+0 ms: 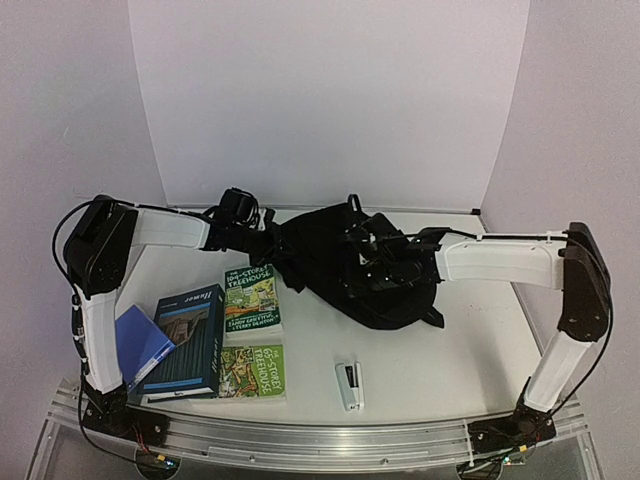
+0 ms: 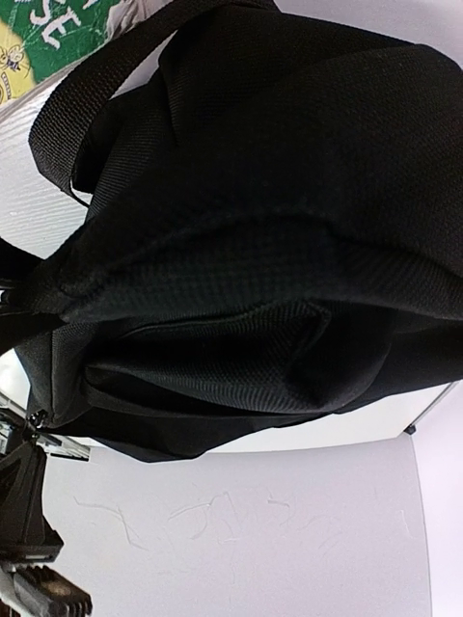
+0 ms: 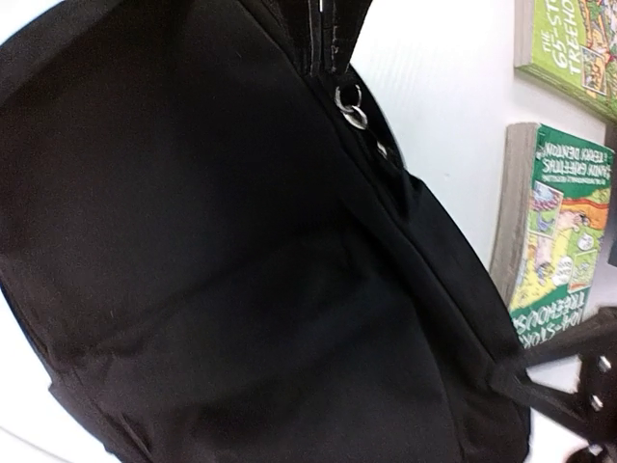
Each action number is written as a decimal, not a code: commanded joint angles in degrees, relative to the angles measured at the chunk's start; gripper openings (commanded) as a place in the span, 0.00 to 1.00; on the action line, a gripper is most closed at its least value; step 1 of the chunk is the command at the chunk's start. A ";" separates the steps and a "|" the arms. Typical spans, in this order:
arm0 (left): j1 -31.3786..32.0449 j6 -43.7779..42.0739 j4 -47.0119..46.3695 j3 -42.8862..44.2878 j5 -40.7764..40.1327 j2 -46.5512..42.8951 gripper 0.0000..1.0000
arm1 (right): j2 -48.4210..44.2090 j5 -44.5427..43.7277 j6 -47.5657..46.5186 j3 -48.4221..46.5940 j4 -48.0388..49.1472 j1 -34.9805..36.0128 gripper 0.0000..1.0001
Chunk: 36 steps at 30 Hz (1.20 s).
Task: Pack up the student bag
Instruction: Unzip the student bag at the center of the board.
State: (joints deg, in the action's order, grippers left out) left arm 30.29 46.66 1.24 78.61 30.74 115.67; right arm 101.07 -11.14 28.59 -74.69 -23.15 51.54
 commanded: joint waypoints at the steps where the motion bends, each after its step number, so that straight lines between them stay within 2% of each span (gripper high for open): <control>1: -2.34 -3.55 0.50 5.17 -2.78 1.06 0.00 | -2.75 -0.79 3.34 1.95 -0.14 0.68 0.00; 13: -6.00 -11.07 4.60 13.66 -4.14 5.45 0.00 | -6.54 -2.94 10.06 8.73 -0.14 1.01 0.00; 18: -6.97 -14.09 6.02 18.00 -5.26 7.81 0.04 | -6.96 -4.23 12.31 10.92 -0.08 1.00 0.00; 20: -7.00 -14.84 7.51 19.51 -5.34 8.34 0.12 | -6.62 -3.58 12.47 10.38 0.47 1.00 0.00; 22: -7.00 -14.96 7.96 19.26 -5.45 7.59 0.28 | -6.49 -1.95 12.34 9.79 1.98 1.02 0.00; 25: -6.87 -14.73 7.85 16.30 -6.47 4.19 0.58 | -6.28 0.67 11.95 8.86 4.74 1.01 0.00; 27: -6.36 -14.48 7.86 12.58 -7.70 0.71 0.69 | -5.87 2.47 11.75 8.12 6.13 1.01 0.00; 31: -3.54 -12.28 6.89 4.53 -9.19 -6.15 0.79 | -4.65 4.93 11.82 7.08 8.71 1.51 0.00; 36: 2.39 -6.61 4.60 -2.53 -9.31 -10.38 0.83 | -3.95 6.45 12.39 6.11 11.20 2.44 0.00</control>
State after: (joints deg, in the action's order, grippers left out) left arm 27.86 35.69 9.59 79.44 22.06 110.28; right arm 96.21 -7.35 40.13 -65.99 -15.71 52.71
